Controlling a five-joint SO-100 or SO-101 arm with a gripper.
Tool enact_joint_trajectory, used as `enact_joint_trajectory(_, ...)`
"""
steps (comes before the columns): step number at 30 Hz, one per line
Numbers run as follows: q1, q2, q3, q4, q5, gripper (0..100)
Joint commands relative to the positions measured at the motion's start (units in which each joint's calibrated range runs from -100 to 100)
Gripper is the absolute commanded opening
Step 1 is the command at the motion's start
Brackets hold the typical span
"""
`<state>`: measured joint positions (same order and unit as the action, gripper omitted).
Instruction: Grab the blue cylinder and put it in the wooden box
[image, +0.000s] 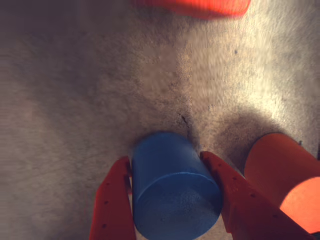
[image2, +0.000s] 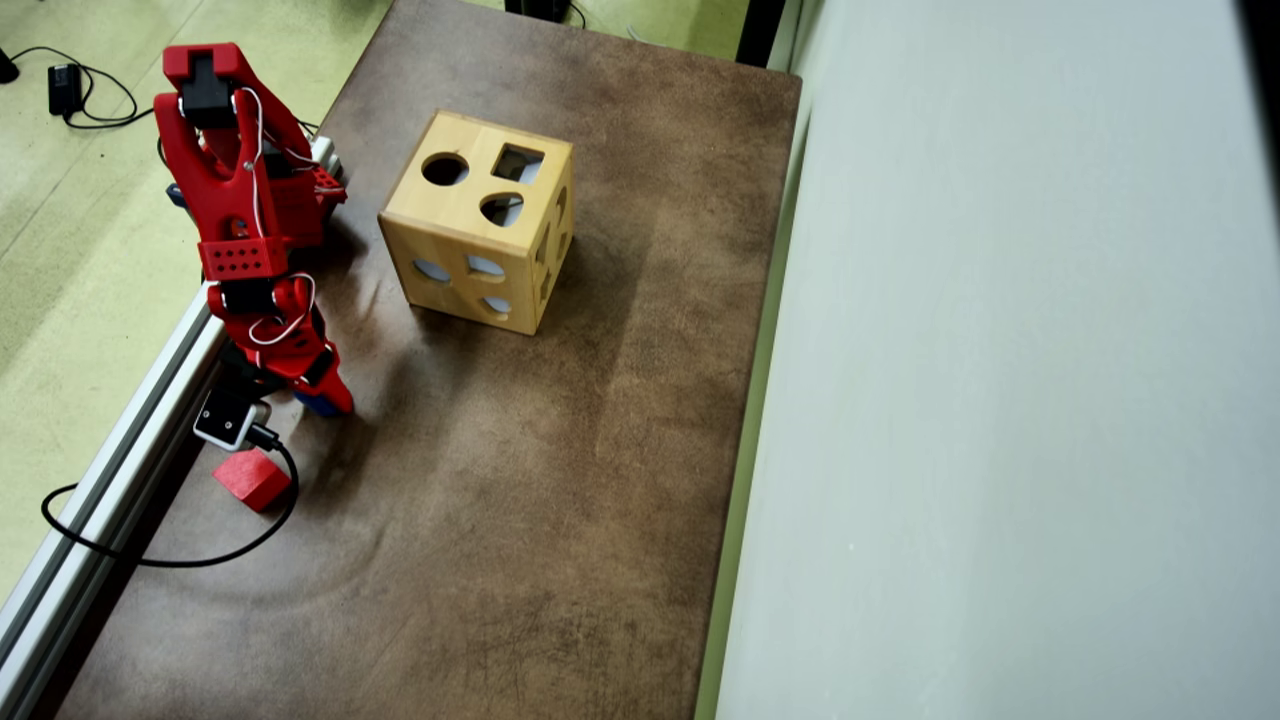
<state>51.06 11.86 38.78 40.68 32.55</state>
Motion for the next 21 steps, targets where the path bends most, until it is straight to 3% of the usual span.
enact_joint_trajectory(1,-0.24,-6.22,-0.95,0.05,-0.1,13)
enact_joint_trajectory(6,-0.24,-6.56,-0.5,1.02,-0.1,13)
enact_joint_trajectory(21,-0.32,-24.05,-0.68,18.07,-0.1,13)
